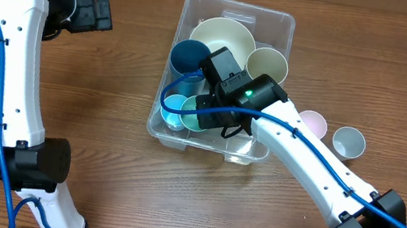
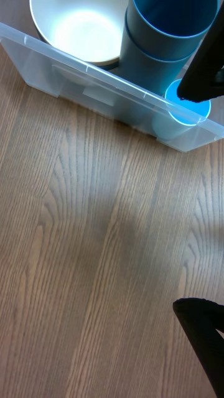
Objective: Pack container
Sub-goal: 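Carry the mint green cup into the light blue cup and release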
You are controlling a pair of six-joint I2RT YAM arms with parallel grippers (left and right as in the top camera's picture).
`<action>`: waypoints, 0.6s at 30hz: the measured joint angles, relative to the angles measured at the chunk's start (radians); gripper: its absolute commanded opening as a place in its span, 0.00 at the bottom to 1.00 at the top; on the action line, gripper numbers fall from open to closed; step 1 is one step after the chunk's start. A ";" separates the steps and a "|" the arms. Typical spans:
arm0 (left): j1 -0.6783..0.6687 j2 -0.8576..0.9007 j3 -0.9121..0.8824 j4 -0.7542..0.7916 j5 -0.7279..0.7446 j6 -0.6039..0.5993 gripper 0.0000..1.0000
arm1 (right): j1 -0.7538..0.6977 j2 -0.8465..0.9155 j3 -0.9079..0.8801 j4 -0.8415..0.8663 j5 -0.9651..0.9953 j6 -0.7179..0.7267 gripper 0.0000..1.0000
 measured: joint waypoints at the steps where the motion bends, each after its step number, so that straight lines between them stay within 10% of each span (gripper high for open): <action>1: 0.000 0.000 0.000 0.000 0.000 0.000 1.00 | 0.000 0.000 0.000 0.000 0.000 0.000 0.04; 18: 0.000 0.000 0.000 0.000 0.000 0.000 1.00 | 0.000 -0.050 0.000 0.080 -0.058 0.000 0.04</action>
